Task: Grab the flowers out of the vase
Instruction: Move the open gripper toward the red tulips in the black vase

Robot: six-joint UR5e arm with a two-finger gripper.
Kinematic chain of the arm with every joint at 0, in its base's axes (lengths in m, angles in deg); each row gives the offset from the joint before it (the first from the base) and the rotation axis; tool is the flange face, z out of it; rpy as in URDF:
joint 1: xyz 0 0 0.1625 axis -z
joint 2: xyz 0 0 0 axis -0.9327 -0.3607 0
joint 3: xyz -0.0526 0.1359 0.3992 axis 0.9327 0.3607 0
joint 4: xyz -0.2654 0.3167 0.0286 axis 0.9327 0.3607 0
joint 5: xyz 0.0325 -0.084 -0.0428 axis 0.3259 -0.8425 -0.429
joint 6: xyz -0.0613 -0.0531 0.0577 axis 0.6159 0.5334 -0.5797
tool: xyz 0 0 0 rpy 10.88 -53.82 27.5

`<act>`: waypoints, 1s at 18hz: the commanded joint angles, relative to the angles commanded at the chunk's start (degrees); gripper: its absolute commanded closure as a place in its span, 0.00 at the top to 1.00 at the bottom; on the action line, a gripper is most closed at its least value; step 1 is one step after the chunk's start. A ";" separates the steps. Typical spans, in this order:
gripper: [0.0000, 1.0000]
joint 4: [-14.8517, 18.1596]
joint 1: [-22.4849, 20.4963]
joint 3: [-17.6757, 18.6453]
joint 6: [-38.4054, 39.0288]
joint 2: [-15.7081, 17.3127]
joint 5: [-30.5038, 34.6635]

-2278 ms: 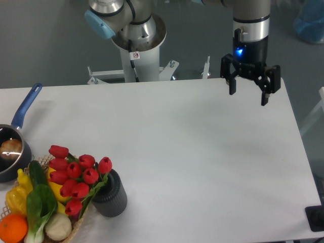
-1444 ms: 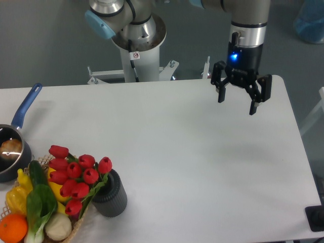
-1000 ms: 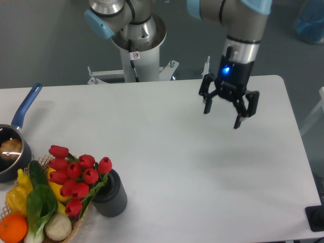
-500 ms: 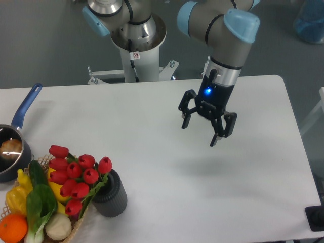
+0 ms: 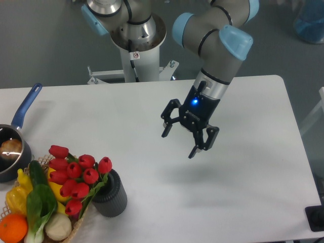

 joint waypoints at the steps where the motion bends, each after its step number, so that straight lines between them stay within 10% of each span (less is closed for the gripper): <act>1: 1.00 0.00 0.70 0.00 0.18 -0.09 -1.32; 18: 1.00 -0.09 5.36 -2.11 3.43 -3.96 -8.01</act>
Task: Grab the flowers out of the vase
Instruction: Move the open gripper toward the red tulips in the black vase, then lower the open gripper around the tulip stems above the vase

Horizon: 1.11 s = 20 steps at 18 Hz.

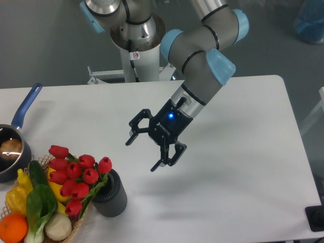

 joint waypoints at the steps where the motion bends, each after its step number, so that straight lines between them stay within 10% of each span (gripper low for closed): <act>1: 1.00 0.00 0.00 -0.18 0.09 -0.17 -0.26; 20: 1.00 -0.26 5.19 -6.51 0.09 -6.15 -1.06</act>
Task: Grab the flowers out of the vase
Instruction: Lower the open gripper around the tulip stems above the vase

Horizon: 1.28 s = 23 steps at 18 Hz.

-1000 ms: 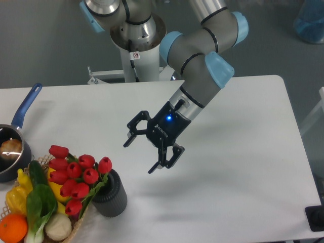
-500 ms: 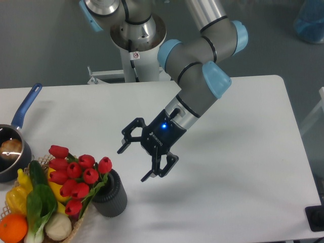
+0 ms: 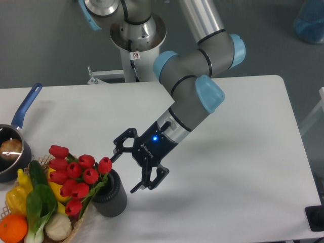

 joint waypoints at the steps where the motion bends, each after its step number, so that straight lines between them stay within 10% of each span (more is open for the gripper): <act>1: 1.00 0.00 0.17 -0.09 -0.09 0.00 0.00; 19: 0.96 -0.09 3.08 -0.88 -0.09 -1.50 0.00; 23: 0.81 -0.09 3.43 -0.88 -0.09 -1.50 0.35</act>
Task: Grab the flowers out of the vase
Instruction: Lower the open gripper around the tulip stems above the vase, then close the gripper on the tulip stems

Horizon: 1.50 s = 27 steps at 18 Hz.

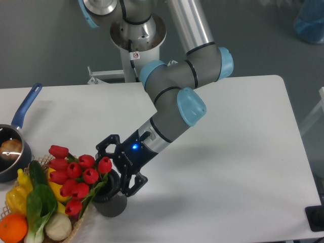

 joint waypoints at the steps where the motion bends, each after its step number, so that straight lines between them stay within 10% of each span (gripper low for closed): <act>1: 0.79 0.00 0.00 0.00 0.00 -0.09 0.09; 27: 0.36 0.00 0.09 0.79 -0.62 0.35 0.27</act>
